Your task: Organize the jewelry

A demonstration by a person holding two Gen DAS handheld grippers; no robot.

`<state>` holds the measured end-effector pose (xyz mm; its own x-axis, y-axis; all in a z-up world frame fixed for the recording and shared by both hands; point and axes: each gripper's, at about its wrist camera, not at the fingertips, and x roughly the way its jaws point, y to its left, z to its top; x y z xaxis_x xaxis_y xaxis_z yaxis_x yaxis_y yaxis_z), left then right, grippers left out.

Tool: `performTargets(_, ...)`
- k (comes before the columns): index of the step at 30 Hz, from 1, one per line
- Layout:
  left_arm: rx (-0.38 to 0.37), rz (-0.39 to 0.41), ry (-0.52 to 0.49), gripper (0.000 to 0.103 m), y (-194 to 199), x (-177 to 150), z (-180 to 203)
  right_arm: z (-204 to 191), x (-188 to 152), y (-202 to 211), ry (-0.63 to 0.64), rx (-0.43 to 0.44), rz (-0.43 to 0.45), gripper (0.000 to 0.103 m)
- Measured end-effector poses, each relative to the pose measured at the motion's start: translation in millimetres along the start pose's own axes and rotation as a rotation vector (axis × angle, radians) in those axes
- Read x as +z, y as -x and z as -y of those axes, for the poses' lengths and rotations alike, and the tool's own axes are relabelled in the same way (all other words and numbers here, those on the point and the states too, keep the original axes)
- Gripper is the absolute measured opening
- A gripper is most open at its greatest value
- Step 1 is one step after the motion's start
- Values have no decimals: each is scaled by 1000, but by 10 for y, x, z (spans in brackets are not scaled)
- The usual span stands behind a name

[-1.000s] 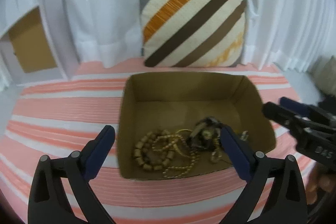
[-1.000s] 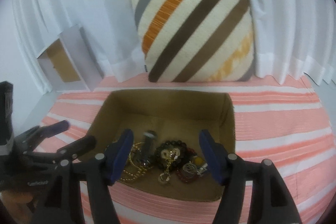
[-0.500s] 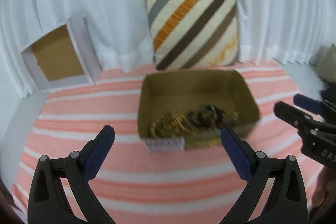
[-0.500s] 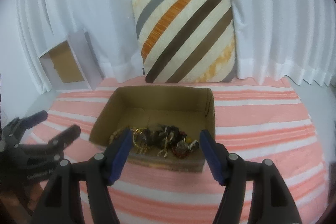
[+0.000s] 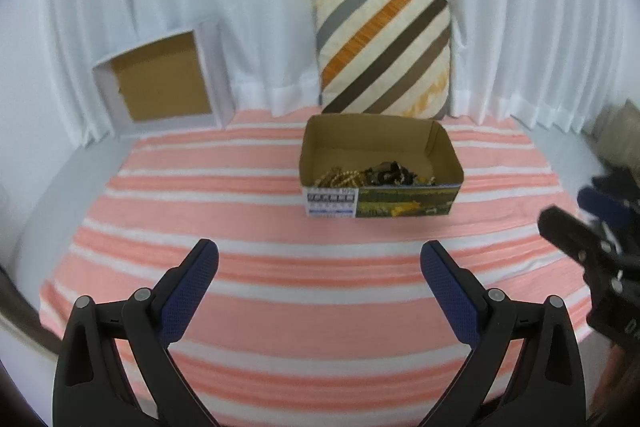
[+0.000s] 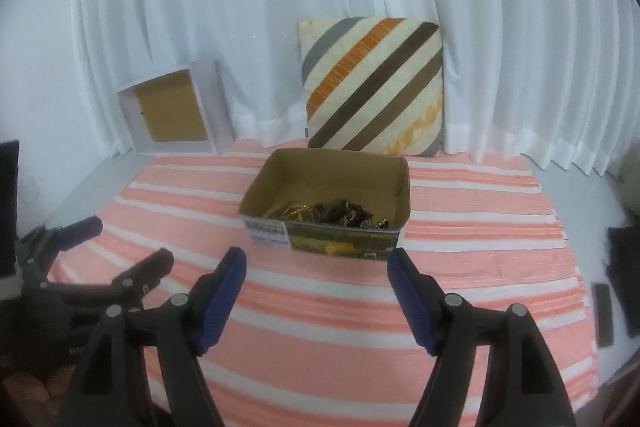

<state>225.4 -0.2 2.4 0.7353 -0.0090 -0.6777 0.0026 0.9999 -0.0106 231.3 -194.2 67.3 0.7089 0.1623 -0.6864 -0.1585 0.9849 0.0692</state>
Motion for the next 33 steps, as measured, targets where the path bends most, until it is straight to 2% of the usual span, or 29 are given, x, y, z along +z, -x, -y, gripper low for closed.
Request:
performTargets(11,35,29,16,101,449,-119,-99,-152,-134,501,7,30,17,76)
performTargets(33,17,29,8,101,579,-155,1,-264,-210,776,33,19,46,76)
